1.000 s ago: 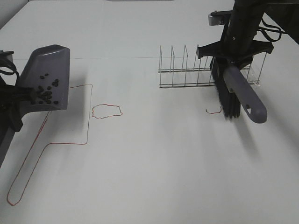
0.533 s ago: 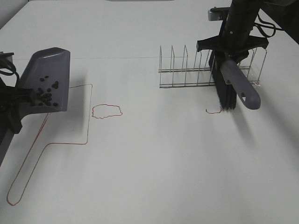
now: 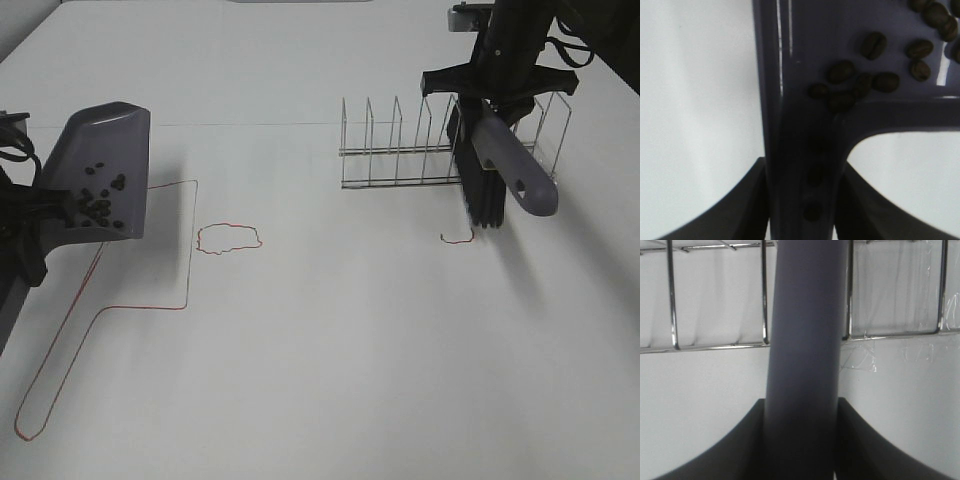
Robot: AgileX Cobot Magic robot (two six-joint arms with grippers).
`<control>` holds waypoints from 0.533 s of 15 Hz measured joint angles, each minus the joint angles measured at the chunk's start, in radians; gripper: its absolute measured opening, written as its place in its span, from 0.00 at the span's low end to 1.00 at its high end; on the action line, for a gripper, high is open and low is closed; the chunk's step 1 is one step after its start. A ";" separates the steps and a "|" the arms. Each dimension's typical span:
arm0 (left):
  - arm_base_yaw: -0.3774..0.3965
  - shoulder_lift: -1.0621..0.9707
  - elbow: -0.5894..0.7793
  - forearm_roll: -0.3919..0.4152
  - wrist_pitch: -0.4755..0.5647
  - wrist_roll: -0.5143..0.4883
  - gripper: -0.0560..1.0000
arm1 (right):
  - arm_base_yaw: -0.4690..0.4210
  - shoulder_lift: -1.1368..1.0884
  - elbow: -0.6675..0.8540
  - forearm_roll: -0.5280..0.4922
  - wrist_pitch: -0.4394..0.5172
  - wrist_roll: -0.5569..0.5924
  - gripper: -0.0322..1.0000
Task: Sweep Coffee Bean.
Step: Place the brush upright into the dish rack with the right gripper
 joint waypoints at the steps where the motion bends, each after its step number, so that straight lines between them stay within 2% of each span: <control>1: 0.000 0.000 0.000 0.000 0.000 0.000 0.37 | 0.000 0.001 -0.002 -0.005 0.010 0.000 0.37; 5: 0.000 0.000 0.000 0.000 0.000 0.000 0.37 | 0.001 -0.029 -0.011 -0.029 0.012 0.000 0.37; 8: 0.000 0.000 0.000 0.000 0.000 0.000 0.37 | 0.000 -0.026 -0.013 0.004 0.012 0.004 0.37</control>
